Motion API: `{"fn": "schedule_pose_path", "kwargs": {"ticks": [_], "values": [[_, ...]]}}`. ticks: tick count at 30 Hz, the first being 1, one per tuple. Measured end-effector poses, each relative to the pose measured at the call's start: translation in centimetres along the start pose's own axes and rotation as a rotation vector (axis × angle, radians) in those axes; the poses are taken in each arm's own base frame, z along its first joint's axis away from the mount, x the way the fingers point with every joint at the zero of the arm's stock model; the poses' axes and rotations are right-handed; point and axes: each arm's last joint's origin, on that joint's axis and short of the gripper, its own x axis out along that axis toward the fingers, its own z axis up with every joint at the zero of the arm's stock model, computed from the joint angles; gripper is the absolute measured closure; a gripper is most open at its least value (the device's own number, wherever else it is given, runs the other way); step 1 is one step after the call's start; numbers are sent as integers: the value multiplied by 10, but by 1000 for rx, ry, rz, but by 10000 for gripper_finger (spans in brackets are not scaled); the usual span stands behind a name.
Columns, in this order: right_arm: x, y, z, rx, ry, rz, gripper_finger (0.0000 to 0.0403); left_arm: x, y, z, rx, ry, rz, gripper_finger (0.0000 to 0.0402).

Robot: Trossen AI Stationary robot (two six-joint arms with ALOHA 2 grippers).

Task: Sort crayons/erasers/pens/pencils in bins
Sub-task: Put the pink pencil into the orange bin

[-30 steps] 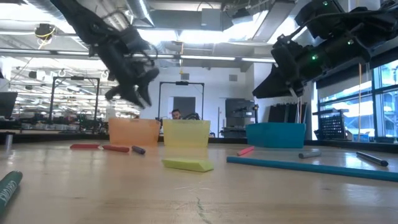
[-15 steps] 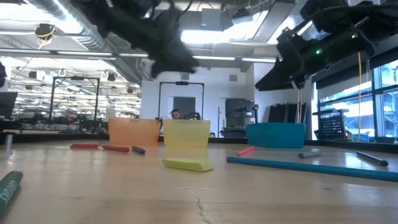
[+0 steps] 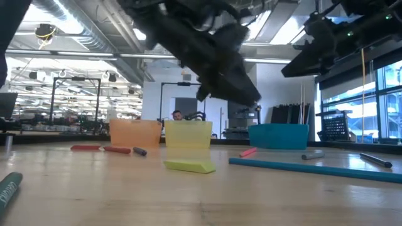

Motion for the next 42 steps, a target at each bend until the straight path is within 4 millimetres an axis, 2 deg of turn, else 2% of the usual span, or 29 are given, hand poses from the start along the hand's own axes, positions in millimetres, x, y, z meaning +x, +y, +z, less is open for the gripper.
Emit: {"fn": "schedule_pose_path", "kwargs": {"ticks": [3,7,10,14,18,27,42], "values": [[-1,-1,-1,24,10,-3,287,22,1,2,-27,-5,79,301],[-1,-2,-6,28,57,-18,287,56,-2,-9,-38,52,122,301],[-1,-3,-10,22,93,-29,287,67,-3,-11,-31,84,221,301],[-1,-4,-14,16,135,-54,287,71,-2,-7,-10,85,340,301],[-1,-5,-15,6,136,-82,287,71,-4,-1,-26,60,344,301],[-1,-5,-15,6,133,-90,287,71,13,-7,-126,128,395,301],[-3,-2,-18,-11,152,-66,287,80,19,-23,-160,232,369,311]]}}
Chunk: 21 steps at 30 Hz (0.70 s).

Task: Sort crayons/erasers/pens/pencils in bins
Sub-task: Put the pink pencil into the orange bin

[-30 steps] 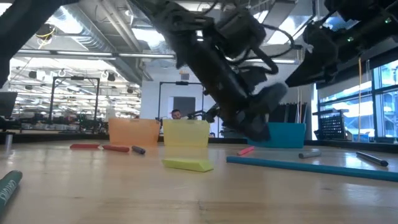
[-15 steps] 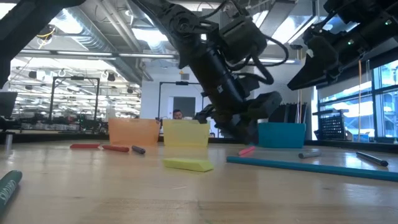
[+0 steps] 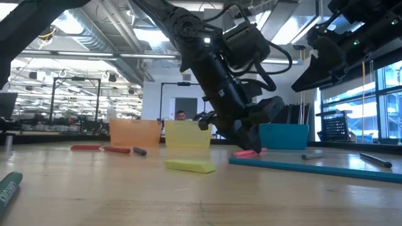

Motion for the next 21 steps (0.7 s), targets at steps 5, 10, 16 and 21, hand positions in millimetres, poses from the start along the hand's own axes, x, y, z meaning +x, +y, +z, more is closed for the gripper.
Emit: {"fn": "schedule_pose_path", "kwargs": {"ticks": [5,10,16,21], "values": [[-2,3,-4,-24,27,19,287,-1,1,0,2,9,5,353],[-3,5,-6,-24,45,23,287,-2,2,-2,31,32,10,395],[-3,4,-6,-30,33,2,287,-24,4,3,74,44,36,393],[-3,4,-6,-24,37,1,287,-63,11,22,97,-4,96,398]]}}
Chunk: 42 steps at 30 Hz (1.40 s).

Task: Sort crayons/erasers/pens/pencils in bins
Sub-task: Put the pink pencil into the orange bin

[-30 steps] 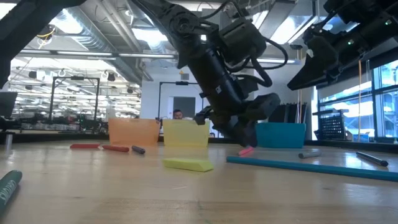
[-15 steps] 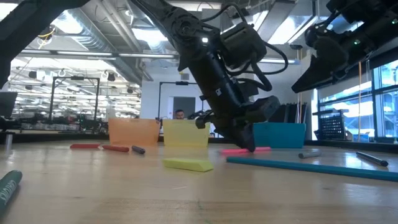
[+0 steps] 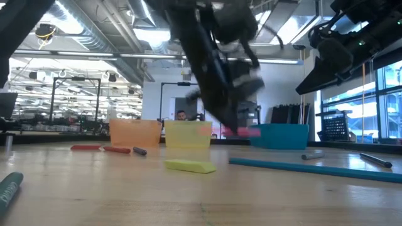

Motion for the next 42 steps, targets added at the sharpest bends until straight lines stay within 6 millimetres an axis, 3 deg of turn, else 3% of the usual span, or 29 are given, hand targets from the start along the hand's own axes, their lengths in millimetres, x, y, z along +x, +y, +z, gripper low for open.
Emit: {"fn": "schedule_pose_path", "kwargs": {"ticks": [4,8,16,22,27,33,42], "values": [[0,0,0,2,3,-2,287,-30,19,8,18,4,106,398],[0,0,0,20,-4,-2,287,-73,42,22,7,-37,182,399],[0,0,3,42,-46,-39,287,-119,104,35,-61,-51,425,392],[0,0,5,46,-60,-41,287,-111,148,37,-119,-4,579,399],[-2,3,2,30,-48,-27,287,-77,187,16,-193,97,628,397],[-1,6,0,10,-35,-14,287,-49,231,-15,-363,166,546,396],[6,8,-1,-33,-33,-85,287,-28,252,-33,-469,89,498,396]]}}
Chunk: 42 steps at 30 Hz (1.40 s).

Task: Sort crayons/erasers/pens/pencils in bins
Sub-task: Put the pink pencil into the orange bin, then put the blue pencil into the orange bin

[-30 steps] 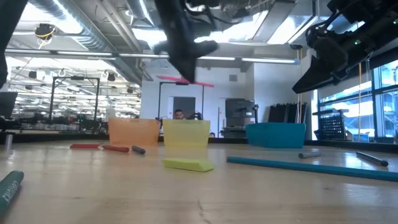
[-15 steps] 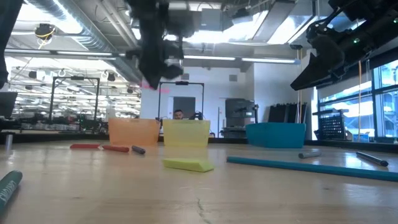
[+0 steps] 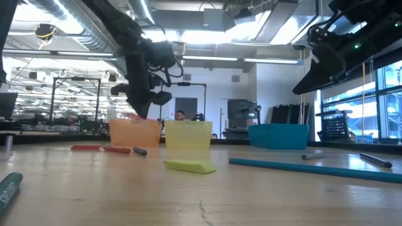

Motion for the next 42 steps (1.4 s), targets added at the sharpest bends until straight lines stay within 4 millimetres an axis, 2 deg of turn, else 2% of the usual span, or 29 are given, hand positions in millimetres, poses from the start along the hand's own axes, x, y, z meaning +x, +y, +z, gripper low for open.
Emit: {"fn": "schedule_pose_path", "kwargs": {"ticks": [7,19,30,33,38,42], "values": [[1,0,4,18,-44,-43,287,13,7,-10,-21,13,-5,396],[0,4,18,19,-174,-14,287,30,18,-12,-82,-10,-39,392],[0,7,23,143,-202,51,287,27,17,-8,-35,-44,-56,311],[-1,6,23,155,-207,46,287,7,17,-4,-19,-98,-93,300],[-1,6,24,170,-217,26,287,-50,12,-2,16,-262,-176,300],[-2,7,23,201,-216,37,287,-92,-1,-17,37,-369,-283,299]]}}
